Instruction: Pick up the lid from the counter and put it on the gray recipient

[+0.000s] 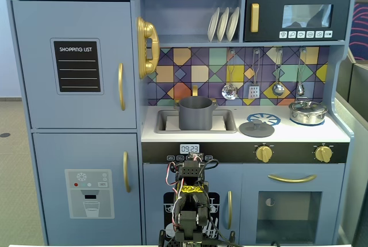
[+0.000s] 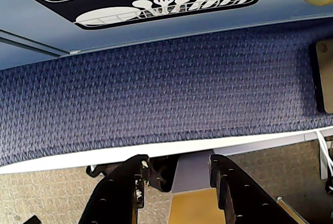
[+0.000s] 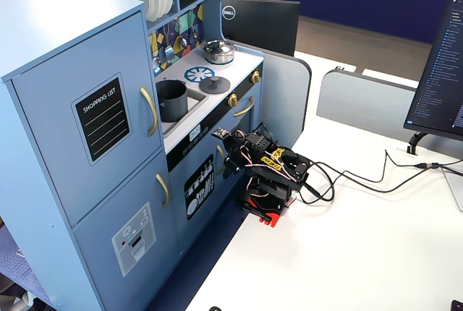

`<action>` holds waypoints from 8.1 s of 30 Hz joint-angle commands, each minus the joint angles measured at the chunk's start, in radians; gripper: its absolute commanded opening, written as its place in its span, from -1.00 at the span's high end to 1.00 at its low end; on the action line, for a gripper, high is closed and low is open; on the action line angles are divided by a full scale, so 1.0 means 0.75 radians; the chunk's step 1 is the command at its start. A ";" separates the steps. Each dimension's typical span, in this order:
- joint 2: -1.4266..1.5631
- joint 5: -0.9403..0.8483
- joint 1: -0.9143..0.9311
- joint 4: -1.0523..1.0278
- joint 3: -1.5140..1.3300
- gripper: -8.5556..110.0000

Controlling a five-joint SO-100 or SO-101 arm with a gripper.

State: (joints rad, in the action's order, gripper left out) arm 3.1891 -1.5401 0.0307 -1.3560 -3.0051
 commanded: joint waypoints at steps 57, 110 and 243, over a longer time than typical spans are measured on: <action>-0.914 -0.031 0.824 1.988 0.687 0.45; -1.806 -0.020 0.742 2.213 1.303 0.86; -0.016 0.123 -0.137 -0.217 0.004 0.77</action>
State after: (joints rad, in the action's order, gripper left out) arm 3.1891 -1.4281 -0.0767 -1.3422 -3.0020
